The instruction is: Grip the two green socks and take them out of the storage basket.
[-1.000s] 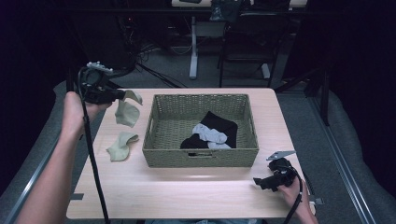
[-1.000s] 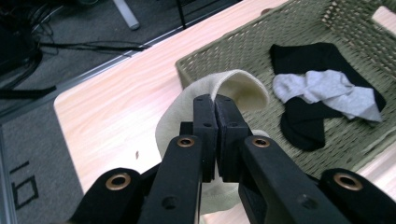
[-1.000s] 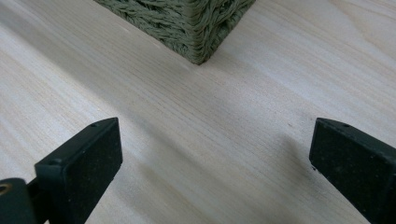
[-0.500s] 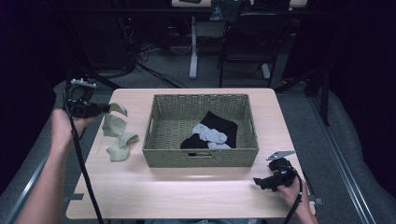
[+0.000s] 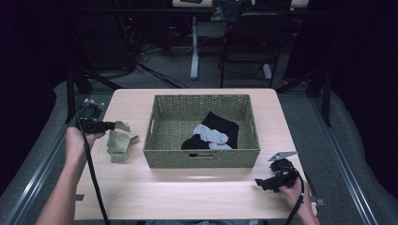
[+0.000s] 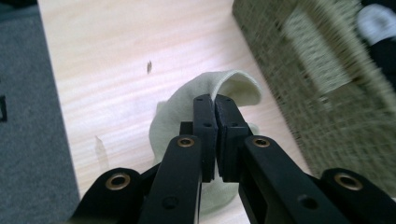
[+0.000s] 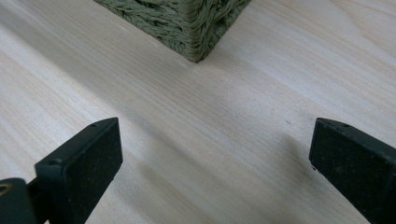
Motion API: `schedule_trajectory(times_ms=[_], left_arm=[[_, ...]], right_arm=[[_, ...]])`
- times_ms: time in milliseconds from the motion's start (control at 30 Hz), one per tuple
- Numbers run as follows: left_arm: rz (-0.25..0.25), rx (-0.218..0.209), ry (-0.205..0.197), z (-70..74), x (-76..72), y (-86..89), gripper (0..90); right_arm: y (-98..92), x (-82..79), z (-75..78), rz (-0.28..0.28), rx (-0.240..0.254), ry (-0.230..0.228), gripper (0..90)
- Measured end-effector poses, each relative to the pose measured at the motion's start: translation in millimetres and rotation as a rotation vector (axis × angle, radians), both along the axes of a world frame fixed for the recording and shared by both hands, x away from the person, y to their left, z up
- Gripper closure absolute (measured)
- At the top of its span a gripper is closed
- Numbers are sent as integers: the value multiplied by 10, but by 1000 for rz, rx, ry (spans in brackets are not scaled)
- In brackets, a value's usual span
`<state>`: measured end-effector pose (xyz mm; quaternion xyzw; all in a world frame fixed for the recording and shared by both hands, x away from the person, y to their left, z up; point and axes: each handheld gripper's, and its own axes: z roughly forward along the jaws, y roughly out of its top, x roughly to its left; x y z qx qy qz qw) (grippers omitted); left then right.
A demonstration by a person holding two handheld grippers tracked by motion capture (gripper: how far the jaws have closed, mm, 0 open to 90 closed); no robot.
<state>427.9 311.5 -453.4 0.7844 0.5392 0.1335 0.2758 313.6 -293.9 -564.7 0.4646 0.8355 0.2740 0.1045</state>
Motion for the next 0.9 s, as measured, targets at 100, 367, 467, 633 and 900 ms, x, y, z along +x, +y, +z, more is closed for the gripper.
schedule_trajectory(times_ms=[100, 367, 467, 633, 900], left_arm=[[6, 0, 32, -174, 51, -29, 883], [22, 17, 92, -526, 175, -137, 864], [33, 5, 109, -609, 207, -147, 842], [60, -31, 107, -653, 217, -128, 537], [67, -63, -23, -387, -130, -56, 133]], right_arm=[[-3, 4, 1, 7, -6, 7, 19], [-6, 5, -3, 4, -17, 3, 19], [-4, 4, -4, 6, -11, 5, 19], [-5, 3, 0, 10, -5, 6, 19], [0, 0, -1, 6, -3, 0, 19]])
